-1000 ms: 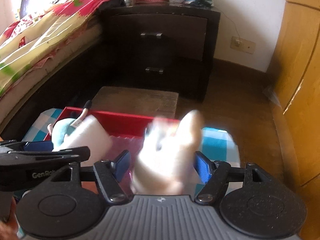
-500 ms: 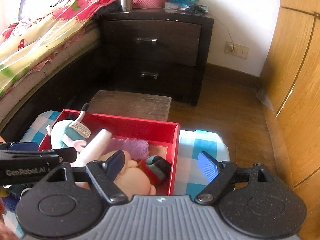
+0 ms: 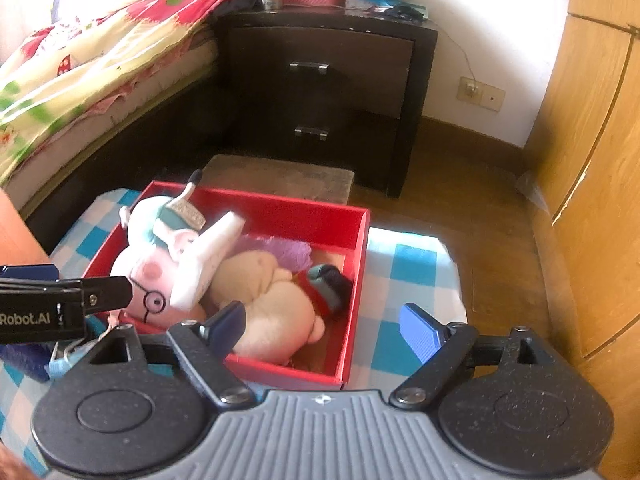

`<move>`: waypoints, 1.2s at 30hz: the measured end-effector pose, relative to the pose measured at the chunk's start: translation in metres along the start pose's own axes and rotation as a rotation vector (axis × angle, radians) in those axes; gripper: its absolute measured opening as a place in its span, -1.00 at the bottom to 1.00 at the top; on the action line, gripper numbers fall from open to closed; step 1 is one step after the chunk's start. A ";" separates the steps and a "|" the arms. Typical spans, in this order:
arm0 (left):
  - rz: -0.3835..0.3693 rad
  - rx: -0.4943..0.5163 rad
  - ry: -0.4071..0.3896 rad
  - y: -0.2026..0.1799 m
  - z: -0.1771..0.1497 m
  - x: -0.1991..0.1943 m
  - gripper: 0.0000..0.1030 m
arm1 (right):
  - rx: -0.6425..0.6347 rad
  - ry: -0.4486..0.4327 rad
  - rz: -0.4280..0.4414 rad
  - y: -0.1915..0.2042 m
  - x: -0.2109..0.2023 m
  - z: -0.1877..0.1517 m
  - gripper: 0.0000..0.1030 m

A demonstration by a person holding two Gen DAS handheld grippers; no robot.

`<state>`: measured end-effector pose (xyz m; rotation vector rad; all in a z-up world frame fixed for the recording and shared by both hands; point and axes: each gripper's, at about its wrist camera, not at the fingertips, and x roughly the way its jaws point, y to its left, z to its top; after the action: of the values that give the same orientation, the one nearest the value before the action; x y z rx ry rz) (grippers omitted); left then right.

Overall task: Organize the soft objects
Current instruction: 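Lower the sponge and dog into the red box and open both grippers, then move the left gripper to the blue mask while the right reaches the towel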

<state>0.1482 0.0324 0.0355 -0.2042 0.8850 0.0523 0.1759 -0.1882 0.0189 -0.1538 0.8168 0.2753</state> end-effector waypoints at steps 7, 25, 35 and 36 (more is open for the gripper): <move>0.025 0.021 -0.001 0.013 -0.022 -0.017 0.75 | -0.021 -0.002 0.003 0.001 -0.015 -0.014 0.22; 0.107 0.003 0.169 0.041 -0.058 0.033 0.77 | -0.081 0.104 0.073 0.014 -0.015 -0.064 0.22; 0.128 -0.003 0.291 0.046 -0.073 0.078 -0.10 | -0.010 0.125 0.120 -0.014 -0.013 -0.066 0.22; 0.115 -0.007 0.293 0.046 -0.074 0.077 -0.12 | -0.004 0.131 0.133 -0.017 -0.012 -0.067 0.22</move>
<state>0.1348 0.0601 -0.0767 -0.1693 1.1887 0.1354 0.1264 -0.2224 -0.0166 -0.1225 0.9585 0.3956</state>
